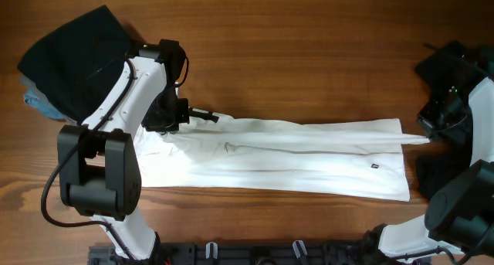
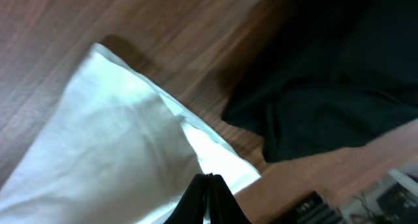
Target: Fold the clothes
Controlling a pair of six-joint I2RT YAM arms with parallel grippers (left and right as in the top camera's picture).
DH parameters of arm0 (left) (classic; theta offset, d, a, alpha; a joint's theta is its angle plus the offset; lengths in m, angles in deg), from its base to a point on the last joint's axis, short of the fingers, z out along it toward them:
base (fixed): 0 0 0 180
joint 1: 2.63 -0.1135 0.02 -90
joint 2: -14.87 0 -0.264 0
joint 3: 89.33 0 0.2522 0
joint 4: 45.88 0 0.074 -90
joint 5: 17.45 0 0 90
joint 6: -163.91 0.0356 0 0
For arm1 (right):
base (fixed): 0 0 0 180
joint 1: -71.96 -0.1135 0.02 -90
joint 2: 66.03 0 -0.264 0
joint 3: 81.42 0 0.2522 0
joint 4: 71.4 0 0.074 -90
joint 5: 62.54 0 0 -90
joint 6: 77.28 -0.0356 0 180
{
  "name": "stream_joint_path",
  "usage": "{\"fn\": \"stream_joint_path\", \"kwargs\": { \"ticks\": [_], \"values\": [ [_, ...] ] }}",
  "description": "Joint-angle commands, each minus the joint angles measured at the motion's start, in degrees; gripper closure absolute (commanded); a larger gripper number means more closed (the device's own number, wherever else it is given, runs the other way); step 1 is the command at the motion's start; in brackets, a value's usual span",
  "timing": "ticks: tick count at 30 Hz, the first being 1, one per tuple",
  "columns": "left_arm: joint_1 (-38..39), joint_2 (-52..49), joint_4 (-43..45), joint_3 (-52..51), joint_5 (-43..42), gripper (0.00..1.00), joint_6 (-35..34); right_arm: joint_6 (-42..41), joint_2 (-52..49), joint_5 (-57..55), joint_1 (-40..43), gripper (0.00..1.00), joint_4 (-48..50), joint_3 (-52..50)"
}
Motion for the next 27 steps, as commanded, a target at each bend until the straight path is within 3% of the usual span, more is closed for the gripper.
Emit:
{"fn": "stream_joint_path", "kwargs": {
  "ticks": [1, 3, 6, 8, 14, 20, 23, 27],
  "values": [
    [0.09, 1.27, -1.05, -0.44, 0.81, 0.85, -0.94, -1.09, 0.22, -4.24, 0.02, 0.95, -0.57, 0.07],
    [0.09, 1.27, -1.68, -0.44, 0.81, 0.77, -0.92, -0.87, 0.22, -4.17, 0.02, 0.91, -0.9, 0.07],
    [0.09, 1.27, -2.54, -0.44, 0.83, 0.55, -0.92, -0.68, 0.22, -3.74, 0.0, 0.57, -1.68, 0.07],
    [0.09, 1.27, -3.08, -0.44, 1.07, 0.54, -0.87, 0.35, 0.22, -2.38, 0.02, 0.46, -1.55, 0.07],
    [0.09, 1.29, -3.15, -0.42, 1.25, 0.55, -0.92, 0.7, 0.22, -0.74, 0.02, 0.45, 0.5, 0.07],
    [0.09, 2.6, -1.53, 0.37, 1.25, 0.56, -0.92, 14.14, 1.97, 26.97, 0.0, 0.51, 8.85, 0.07],
    [0.09, 5.25, 3.21, 0.39, 1.25, 0.55, -0.92, 14.29, 5.49, 37.05, 0.0, 0.5, 13.46, 0.07],
    [0.09, 5.9, 8.2, 0.28, 2.51, 0.52, -0.5, 14.25, 9.79, 42.45, 0.0, 0.46, 16.61, 0.07]
  ]
}}
